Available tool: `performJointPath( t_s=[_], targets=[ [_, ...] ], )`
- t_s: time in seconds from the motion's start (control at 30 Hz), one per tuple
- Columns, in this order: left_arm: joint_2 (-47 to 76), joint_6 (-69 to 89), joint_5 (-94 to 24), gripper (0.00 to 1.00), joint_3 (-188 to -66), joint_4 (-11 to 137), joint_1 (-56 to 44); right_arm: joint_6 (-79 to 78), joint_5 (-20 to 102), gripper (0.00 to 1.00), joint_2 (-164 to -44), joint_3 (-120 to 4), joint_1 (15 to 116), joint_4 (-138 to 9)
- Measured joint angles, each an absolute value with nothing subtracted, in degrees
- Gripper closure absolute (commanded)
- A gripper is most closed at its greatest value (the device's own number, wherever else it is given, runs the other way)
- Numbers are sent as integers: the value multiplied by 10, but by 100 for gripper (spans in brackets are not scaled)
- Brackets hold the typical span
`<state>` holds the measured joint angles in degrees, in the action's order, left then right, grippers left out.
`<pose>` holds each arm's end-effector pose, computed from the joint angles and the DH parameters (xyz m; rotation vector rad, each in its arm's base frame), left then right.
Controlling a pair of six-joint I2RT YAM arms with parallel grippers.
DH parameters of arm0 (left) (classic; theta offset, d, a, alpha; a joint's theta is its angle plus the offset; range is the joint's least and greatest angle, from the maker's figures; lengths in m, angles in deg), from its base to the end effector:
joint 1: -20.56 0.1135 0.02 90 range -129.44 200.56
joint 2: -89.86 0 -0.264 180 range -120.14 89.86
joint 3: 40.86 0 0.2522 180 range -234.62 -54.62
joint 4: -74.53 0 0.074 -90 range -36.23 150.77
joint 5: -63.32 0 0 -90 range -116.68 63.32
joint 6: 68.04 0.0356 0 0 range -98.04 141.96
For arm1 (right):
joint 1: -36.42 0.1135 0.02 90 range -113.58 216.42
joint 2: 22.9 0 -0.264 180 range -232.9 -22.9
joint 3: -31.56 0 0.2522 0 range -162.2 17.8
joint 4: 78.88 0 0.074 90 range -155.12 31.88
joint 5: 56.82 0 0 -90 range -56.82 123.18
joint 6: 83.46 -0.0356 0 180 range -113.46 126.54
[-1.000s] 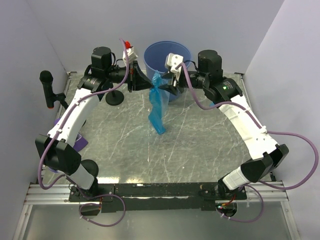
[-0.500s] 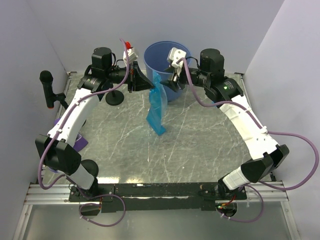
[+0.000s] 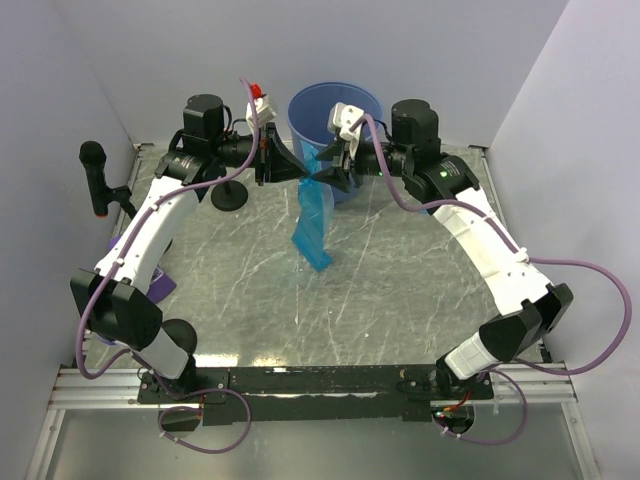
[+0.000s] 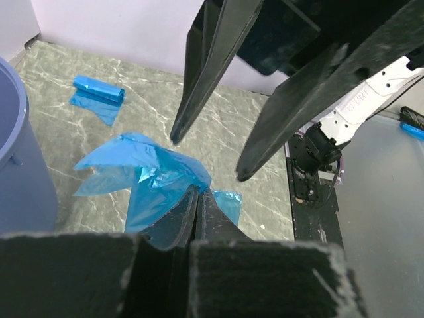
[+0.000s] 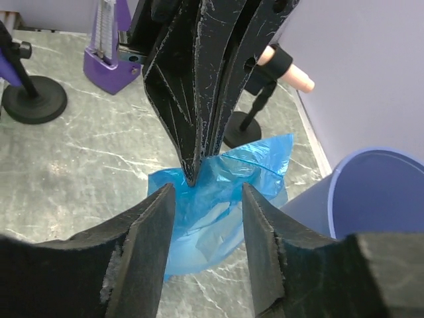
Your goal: Put the trash bags into the trash bin
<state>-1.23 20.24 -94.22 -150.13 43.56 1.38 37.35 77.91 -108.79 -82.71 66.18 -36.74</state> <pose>0.3198 -0.1461 0.4367 1.1007 1.4698 -1.2998 0.2648 0.1803 0.4731 -1.3353 1.1948 0.6893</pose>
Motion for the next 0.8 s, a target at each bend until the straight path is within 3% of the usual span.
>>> performJointPath(
  t_s=[0.3,0.53,0.8],
  targets=[
    [-9,259,-954,100,-1501,436,13,360,795,56,-1116,-834,662,-368],
    [0,343,-958,99,-1501,405,13,357,814,72,-1118,-834,662,-368],
    [0,377,-958,99,-1501,386,12,361,834,79,-1118,-834,662,-366]
  ],
)
